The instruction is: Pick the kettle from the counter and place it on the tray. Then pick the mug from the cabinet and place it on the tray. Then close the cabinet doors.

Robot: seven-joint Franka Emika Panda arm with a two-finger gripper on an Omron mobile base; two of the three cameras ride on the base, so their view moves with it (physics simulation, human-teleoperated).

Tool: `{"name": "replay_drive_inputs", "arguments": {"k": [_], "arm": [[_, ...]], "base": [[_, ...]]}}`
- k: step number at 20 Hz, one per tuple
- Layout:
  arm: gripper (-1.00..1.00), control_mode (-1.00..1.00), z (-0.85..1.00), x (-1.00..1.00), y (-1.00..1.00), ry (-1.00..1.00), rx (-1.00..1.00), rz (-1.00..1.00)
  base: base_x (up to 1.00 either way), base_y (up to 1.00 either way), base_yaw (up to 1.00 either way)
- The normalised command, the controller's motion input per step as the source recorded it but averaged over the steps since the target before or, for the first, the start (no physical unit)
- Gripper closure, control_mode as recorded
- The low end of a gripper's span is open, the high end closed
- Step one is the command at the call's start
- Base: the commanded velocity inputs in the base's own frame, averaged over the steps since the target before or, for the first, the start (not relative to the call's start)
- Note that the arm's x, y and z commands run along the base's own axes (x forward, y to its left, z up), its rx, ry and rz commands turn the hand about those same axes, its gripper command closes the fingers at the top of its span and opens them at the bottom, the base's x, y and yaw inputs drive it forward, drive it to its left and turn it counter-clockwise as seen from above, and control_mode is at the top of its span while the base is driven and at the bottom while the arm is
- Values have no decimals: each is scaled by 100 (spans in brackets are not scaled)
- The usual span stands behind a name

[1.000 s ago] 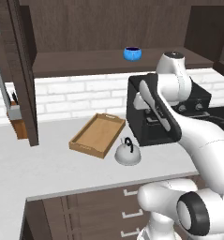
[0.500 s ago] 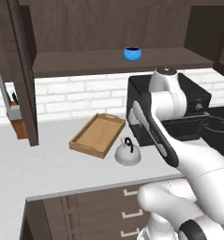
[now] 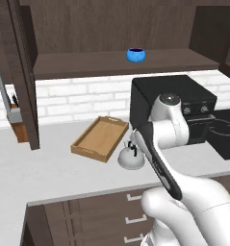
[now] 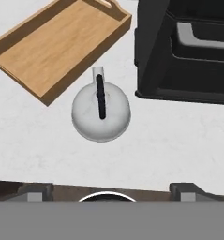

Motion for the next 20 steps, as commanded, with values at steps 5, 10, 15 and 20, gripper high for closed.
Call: {"name": "replay_drive_inputs", "arguments": {"k": [5, 10, 15, 20], "arm": [[-100, -100, -39, 34, 56, 5, -3, 0], [-100, -100, -22, 54, 18, 13, 0, 0], [-100, -100, -1, 38, -2, 9, 0, 0], [-100, -100, -8, 20, 0, 4, 0, 0]], "base": [[0, 0, 0], [0, 0, 0], [0, 0, 0], [0, 0, 0]]}}
